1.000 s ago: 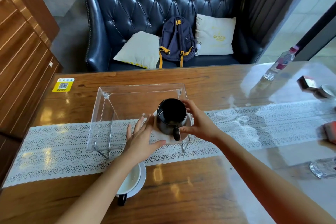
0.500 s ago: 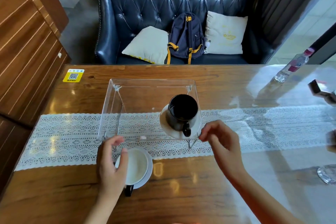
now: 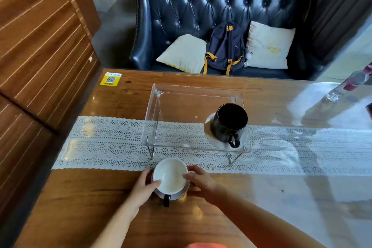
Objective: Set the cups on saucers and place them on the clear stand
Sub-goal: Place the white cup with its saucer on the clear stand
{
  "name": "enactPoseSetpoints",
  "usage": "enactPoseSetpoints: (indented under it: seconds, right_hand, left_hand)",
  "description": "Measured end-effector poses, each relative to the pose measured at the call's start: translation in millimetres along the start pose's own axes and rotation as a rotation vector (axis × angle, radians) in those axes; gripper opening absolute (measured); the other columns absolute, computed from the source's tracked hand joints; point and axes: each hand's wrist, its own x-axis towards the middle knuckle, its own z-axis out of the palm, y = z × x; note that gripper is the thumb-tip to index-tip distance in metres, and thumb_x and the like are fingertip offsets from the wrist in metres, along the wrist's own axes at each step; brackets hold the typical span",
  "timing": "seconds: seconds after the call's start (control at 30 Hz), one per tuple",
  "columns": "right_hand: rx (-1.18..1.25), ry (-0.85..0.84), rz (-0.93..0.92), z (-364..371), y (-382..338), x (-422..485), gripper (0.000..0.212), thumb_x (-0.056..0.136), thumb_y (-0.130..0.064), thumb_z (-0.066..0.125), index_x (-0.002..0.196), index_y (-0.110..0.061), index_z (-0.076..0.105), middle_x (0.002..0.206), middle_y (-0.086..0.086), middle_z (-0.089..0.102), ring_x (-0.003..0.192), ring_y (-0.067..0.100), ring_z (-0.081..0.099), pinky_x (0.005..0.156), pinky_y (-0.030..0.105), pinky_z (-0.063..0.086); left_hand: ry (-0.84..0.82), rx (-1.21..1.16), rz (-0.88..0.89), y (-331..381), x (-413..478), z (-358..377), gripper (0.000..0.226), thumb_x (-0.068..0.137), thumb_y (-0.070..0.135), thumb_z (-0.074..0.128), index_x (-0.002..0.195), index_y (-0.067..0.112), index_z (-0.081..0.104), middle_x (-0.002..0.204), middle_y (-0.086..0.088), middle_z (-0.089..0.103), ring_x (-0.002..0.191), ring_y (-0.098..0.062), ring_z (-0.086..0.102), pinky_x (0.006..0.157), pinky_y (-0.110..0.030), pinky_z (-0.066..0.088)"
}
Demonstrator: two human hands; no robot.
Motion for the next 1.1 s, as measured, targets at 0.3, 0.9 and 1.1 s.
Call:
enactPoseSetpoints:
  seconds: [0.3, 0.9, 1.1]
  right_hand:
    - [0.083, -0.060, -0.062, -5.3, -1.0, -47.3, 0.035, 0.081, -0.012, 0.066, 0.114, -0.019, 0.061, 0.100, 0.008, 0.063, 0.088, 0.023, 0.062, 0.082, 0.043, 0.056]
    - [-0.004, 0.248, -0.585, 7.2, -132.3, -47.0, 0.038, 0.094, -0.029, 0.055, 0.130, -0.017, 0.052, 0.118, 0.006, 0.061, 0.098, 0.016, 0.062, 0.074, 0.029, 0.055]
    - [-0.085, 0.264, -0.516, 9.4, -134.3, -22.0, 0.029, 0.095, -0.029, 0.052, 0.121, -0.018, 0.058, 0.105, -0.001, 0.061, 0.094, 0.014, 0.060, 0.082, 0.034, 0.053]
  left_hand:
    - [-0.108, 0.084, 0.223, 23.8, -55.9, -23.3, 0.063, 0.081, 0.032, 0.067, 0.137, 0.033, 0.038, 0.145, 0.004, 0.036, 0.134, -0.017, 0.031, 0.107, -0.036, 0.029]
    - [-0.113, -0.104, 0.464, 151.1, -41.2, -30.8, 0.039, 0.087, 0.043, 0.054, 0.124, 0.034, 0.048, 0.133, 0.008, 0.049, 0.121, -0.017, 0.044, 0.096, -0.037, 0.037]
    - [-0.225, -0.191, 0.332, 140.8, -31.0, -28.9, 0.031, 0.084, 0.052, 0.051, 0.112, 0.039, 0.050, 0.128, 0.009, 0.047, 0.110, -0.008, 0.045, 0.107, -0.043, 0.031]
